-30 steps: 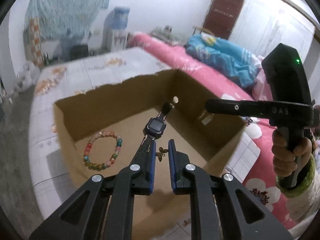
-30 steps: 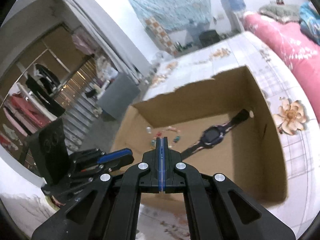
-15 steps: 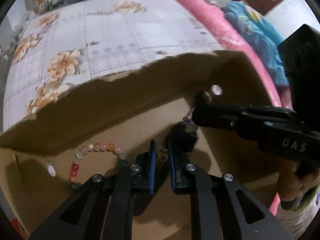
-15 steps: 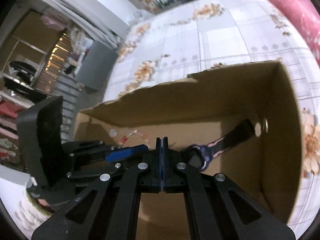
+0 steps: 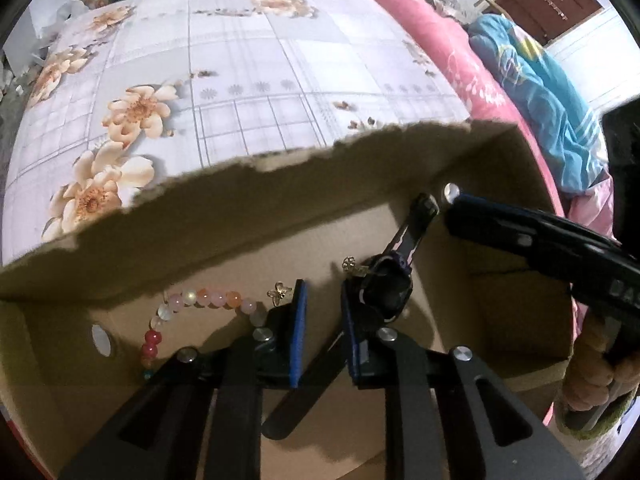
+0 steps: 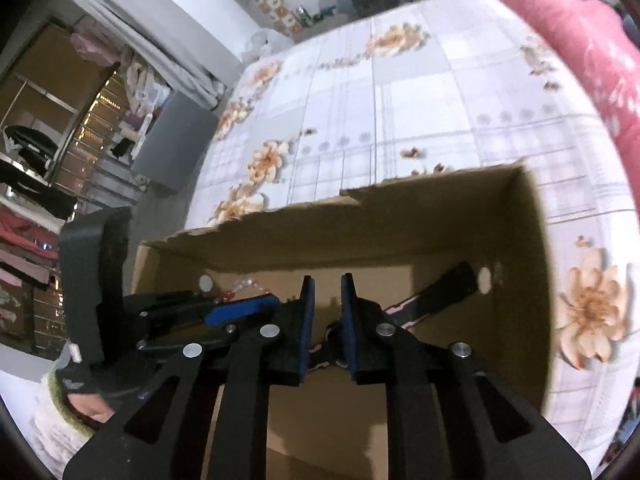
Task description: Organize jewelry
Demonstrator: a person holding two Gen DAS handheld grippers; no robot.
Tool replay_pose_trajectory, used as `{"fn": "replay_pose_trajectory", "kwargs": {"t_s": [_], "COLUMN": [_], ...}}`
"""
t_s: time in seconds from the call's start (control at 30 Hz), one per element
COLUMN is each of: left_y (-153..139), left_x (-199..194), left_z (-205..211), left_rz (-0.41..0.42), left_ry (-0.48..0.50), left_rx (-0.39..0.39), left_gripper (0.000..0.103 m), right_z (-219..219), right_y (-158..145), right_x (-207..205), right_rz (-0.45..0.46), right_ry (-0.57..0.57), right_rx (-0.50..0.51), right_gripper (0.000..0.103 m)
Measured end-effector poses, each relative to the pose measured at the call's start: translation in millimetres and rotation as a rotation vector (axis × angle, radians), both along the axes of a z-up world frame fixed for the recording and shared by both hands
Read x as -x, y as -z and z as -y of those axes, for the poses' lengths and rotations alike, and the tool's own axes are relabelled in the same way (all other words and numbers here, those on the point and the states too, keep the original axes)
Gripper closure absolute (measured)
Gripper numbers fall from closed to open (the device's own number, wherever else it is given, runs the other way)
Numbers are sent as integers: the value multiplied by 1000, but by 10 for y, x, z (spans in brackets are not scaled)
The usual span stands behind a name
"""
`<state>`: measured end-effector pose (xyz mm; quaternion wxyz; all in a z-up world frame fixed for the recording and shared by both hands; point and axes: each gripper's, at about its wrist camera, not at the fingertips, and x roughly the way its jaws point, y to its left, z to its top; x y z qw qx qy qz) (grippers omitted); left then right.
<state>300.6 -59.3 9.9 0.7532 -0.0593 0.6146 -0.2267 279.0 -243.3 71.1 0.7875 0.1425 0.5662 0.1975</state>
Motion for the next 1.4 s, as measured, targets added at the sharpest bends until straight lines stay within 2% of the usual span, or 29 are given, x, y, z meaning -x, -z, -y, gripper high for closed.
{"fn": "replay_pose_trajectory", "kwargs": {"t_s": [0.17,0.27,0.47,0.63,0.7,0.77,0.87,0.97,1.07,1.17,1.4], "left_y": [-273,-542,-1046,-1276,-1248,-1166,-899,-516,-161,91,244], "left_x": [151,338,1008,1831,2083,2349,2675,2854,2958,3059,3223], "left_z": [-37,-118,-361,-464,-474,-482,-466,-414,-343,-342,-353], "left_rz": [66,144,335,543,580,603,586,517,458,417,418], "left_ry": [8,16,67,178,217,248,269,247,241,240,241], "left_rx": [49,86,163,182,180,165,125,57,-15,-64,-105], "left_gripper": [82,72,47,23,18,14,9,9,9,9,9], "right_z": [155,288,565,726,771,767,737,625,419,187,-322], "right_y": [-383,-615,-956,-910,-789,-623,-260,75,338,478,648], "right_x": [265,497,1253,1919,2147,2299,2509,2586,2537,2403,2013], "right_rz": [112,183,323,381,380,364,307,224,171,157,199], "right_ry": [30,56,92,125,150,173,214,207,180,142,63], "right_rx": [-6,-30,-62,-89,-84,-60,-37,-95,-105,-83,109], "right_gripper": [77,74,67,56,48,48,48,62,69,71,73]}}
